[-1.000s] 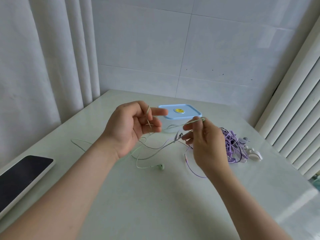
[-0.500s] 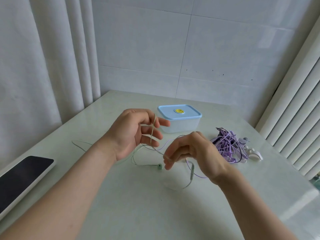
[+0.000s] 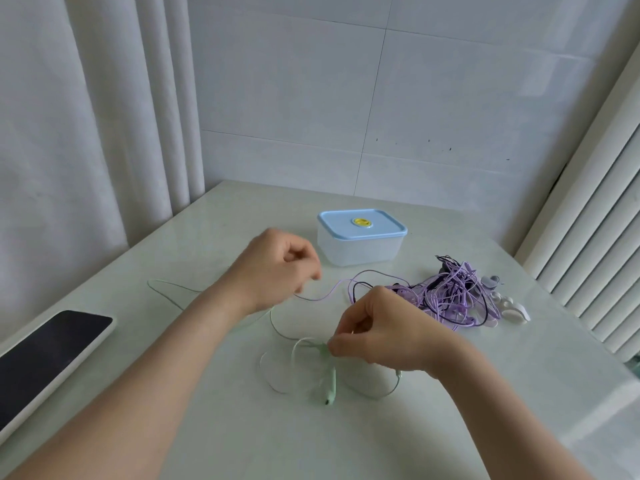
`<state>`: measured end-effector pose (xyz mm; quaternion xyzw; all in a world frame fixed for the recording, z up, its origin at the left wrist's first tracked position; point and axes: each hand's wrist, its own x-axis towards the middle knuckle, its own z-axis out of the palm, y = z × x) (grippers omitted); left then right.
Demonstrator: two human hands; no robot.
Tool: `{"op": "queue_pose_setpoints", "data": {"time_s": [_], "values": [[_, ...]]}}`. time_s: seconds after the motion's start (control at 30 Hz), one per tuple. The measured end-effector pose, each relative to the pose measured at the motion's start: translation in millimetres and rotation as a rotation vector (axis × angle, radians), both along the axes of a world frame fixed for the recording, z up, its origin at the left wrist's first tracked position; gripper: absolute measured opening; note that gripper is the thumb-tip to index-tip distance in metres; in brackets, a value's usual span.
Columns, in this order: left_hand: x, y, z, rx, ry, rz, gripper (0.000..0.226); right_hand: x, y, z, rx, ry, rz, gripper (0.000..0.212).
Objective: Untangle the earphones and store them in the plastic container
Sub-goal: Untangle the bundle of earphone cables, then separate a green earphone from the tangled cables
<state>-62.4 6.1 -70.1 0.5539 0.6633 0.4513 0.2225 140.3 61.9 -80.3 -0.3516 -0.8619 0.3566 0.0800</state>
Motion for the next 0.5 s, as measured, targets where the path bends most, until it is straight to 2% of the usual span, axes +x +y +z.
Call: {"op": "queue_pose_setpoints", "data": {"time_s": [0.07, 0.13, 0.23, 0.3, 0.37, 0.47, 0.5], "values": [[-11, 8, -8, 0.104, 0.118, 0.317, 0.022, -1, -2, -2, 0.038, 0.007, 0.028, 0.010], [-21, 9, -15, 0.046, 0.269, 0.499, 0.020, -4, -1, -6, 0.129, 0.036, 0.024, 0.007], [-26, 8, -25, -0.307, 0.593, 0.527, 0.023, -11, -1, -13, 0.295, 0.142, -0.052, 0.011], [-25, 7, -30, -0.512, 0.682, 0.539, 0.028, -16, 0, -17, 0.337, 0.188, -0.114, 0.022], [-25, 8, -32, -0.563, 0.674, 0.546, 0.030, -18, 1, -20, 0.335, 0.184, -0.153, 0.031], [-25, 8, -30, -0.506, 0.706, 0.532, 0.010, -18, 3, -22, 0.354, 0.163, -0.155, 0.031], [-25, 7, -29, -0.488, 0.725, 0.535, 0.015, -18, 3, -23, 0.379, 0.150, -0.148, 0.030]]}}
